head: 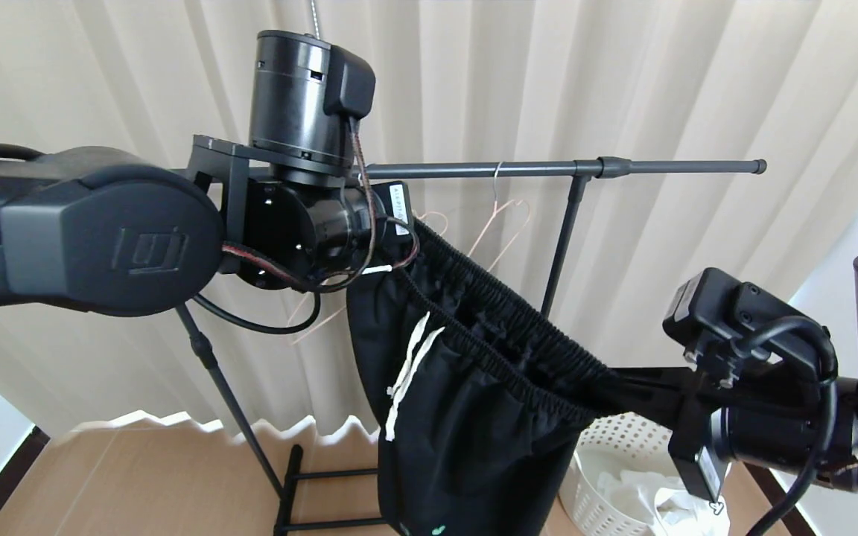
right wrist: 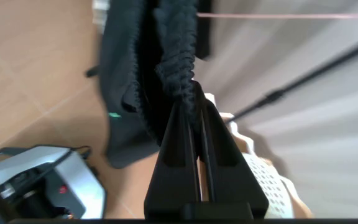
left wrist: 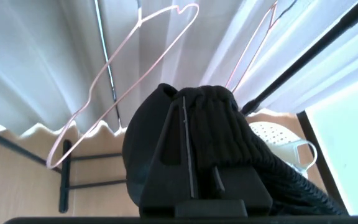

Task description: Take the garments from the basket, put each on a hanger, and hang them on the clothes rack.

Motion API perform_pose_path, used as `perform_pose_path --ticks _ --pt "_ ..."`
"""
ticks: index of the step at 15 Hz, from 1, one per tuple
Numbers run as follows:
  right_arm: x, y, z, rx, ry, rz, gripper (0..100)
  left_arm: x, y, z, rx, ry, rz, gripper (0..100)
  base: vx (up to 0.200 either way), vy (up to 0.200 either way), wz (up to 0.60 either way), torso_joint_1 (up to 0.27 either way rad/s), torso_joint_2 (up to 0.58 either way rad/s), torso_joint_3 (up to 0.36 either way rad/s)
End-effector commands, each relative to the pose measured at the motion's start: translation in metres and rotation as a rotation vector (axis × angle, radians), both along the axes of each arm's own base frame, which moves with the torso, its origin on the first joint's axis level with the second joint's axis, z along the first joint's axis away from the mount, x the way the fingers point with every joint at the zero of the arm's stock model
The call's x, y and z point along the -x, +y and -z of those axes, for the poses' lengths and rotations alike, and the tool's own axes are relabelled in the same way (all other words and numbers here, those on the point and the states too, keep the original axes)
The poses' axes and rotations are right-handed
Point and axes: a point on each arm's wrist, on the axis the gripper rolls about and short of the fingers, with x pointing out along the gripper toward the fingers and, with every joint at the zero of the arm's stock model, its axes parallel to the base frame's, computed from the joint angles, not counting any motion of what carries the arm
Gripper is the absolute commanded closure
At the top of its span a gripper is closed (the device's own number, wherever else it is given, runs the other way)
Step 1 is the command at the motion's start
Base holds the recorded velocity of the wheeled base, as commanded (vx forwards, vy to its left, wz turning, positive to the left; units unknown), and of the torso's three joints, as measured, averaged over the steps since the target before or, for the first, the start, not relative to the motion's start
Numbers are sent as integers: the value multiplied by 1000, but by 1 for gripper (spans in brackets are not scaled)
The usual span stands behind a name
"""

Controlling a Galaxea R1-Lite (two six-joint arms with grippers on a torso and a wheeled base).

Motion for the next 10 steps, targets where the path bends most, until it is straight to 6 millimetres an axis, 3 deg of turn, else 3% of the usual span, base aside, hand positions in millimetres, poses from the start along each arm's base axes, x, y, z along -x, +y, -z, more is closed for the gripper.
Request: perform_pose_path --ticks 1,10 --pt "14 25 6 -21 50 -89 100 -11 -10 6 -10 4 4 100 0 0 0 0 0 0" --pt "34 103 16 -200 251 -50 100 -14 -27 -4 13 -26 93 100 0 0 0 0 0 0"
